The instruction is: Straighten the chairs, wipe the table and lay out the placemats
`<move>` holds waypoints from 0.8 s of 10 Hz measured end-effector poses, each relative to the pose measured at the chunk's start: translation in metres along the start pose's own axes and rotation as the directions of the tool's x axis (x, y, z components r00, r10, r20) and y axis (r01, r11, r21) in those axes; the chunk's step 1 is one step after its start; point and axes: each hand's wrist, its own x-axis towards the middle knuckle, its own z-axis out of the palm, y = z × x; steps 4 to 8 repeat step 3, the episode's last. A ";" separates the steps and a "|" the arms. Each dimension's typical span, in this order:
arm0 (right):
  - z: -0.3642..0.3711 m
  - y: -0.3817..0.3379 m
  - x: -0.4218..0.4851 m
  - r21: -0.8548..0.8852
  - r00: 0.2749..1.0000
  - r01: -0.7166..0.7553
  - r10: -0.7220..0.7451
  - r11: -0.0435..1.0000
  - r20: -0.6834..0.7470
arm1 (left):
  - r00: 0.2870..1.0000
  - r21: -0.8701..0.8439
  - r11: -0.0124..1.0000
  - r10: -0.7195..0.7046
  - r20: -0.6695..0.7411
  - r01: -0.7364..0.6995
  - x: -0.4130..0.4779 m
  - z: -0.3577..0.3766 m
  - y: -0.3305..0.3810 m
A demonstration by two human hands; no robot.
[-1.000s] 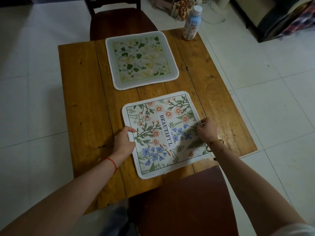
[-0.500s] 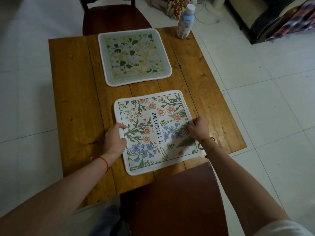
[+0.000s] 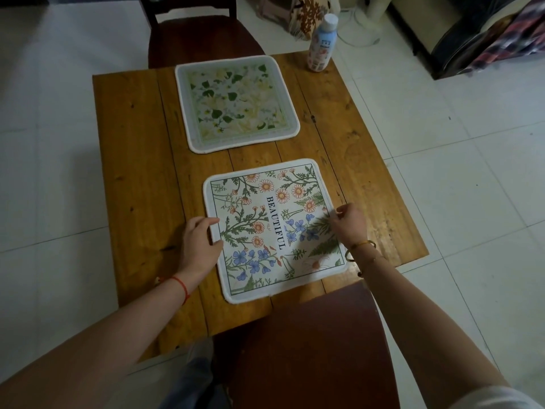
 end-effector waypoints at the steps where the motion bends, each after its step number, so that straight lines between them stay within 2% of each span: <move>1: -0.012 -0.010 -0.015 0.036 1.000 0.021 -0.021 0.999 -0.019 | 0.999 -0.005 0.999 0.033 -0.017 -0.033 -0.008 -0.015 0.008; 3: -0.039 -0.034 -0.063 0.162 0.995 0.058 -0.044 0.985 -0.090 | 0.998 -0.103 0.993 0.059 -0.023 -0.061 -0.034 -0.058 0.033; 8: -0.039 -0.034 -0.063 0.162 0.995 0.058 -0.044 0.985 -0.090 | 0.998 -0.103 0.993 0.059 -0.023 -0.061 -0.034 -0.058 0.033</move>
